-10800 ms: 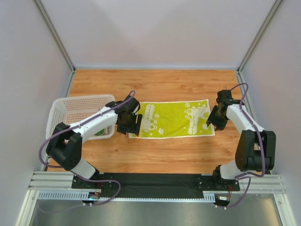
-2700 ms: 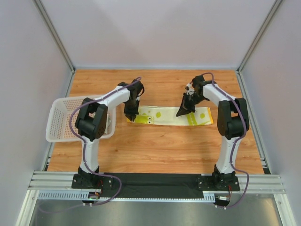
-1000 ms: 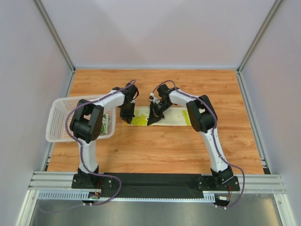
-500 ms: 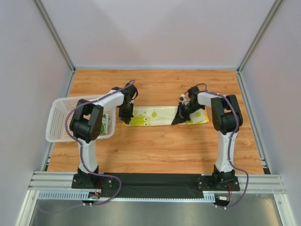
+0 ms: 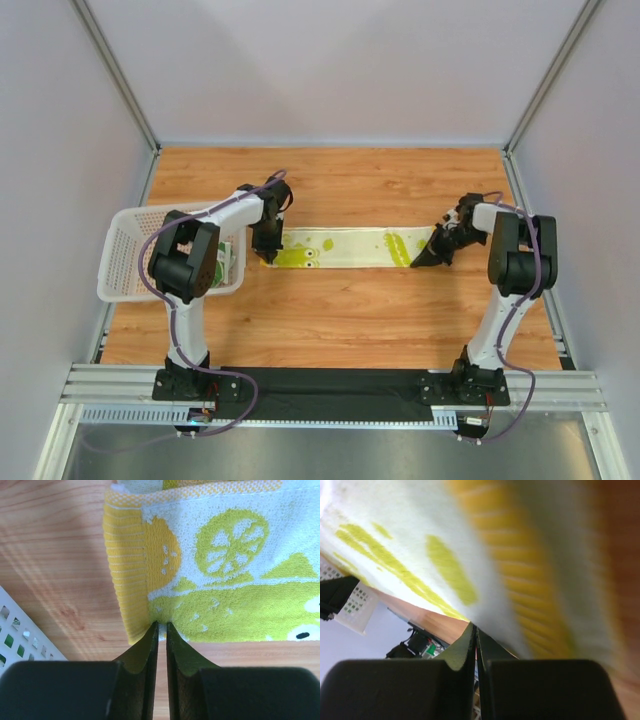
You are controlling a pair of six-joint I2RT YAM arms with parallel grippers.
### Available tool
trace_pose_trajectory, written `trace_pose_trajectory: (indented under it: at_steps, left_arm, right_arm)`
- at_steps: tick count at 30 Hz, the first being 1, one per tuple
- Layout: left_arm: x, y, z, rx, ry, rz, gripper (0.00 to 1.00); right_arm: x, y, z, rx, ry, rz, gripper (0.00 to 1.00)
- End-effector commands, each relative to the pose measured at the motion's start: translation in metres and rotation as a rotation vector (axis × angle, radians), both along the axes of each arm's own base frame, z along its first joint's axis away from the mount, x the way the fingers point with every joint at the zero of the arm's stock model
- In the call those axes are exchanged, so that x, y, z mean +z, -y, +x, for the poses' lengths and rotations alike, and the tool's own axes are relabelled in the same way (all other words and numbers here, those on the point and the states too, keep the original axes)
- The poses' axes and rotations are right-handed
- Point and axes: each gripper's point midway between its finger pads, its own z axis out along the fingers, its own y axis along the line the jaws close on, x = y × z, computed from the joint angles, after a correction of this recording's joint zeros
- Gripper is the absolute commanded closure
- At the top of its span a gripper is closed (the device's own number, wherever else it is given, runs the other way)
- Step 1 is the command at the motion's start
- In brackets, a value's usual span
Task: Roll the towels
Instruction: Fold the towel
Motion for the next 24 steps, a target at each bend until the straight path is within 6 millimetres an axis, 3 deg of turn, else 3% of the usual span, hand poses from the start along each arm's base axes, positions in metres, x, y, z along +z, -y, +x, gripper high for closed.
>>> trace_pose_trajectory:
  at_steps: [1,4,10,14,17,19,20,21,24]
  left_arm:
    - [-0.002,-0.022,0.000,0.008,-0.018,0.087,0.83]
    - [-0.002,-0.022,0.002,0.005,-0.017,0.087,0.83]
    - [0.000,-0.020,0.005,-0.007,-0.014,0.082,0.84]
    - [0.001,-0.018,0.006,-0.014,-0.012,0.074,0.84]
    - [0.003,-0.018,0.006,-0.018,-0.009,0.068,0.85]
    - [0.004,-0.017,0.006,-0.016,-0.007,0.065,0.84]
    - [0.004,-0.016,0.005,-0.018,-0.010,0.062,0.85]
    - [0.003,-0.016,0.006,-0.017,-0.011,0.060,0.84]
    - [0.004,-0.015,0.006,-0.016,-0.012,0.053,0.84]
  right_arm:
    - [-0.007,0.060,-0.019,-0.118,-0.065,-0.208,1.00]
    - [-0.014,0.092,-0.033,-0.234,-0.121,-0.234,1.00]
    - [-0.015,0.127,-0.031,-0.359,-0.152,-0.217,1.00]
    - [-0.005,0.122,-0.020,-0.358,-0.115,-0.183,1.00]
    - [0.015,0.108,-0.015,-0.325,-0.036,-0.187,0.98]
    - [0.031,0.095,-0.016,-0.287,0.023,-0.206,0.87]
    - [0.034,0.093,-0.019,-0.275,0.031,-0.222,0.73]
    - [0.035,0.090,-0.022,-0.266,0.032,-0.230,0.66]
    - [0.038,0.084,-0.025,-0.254,0.056,-0.239,0.57]
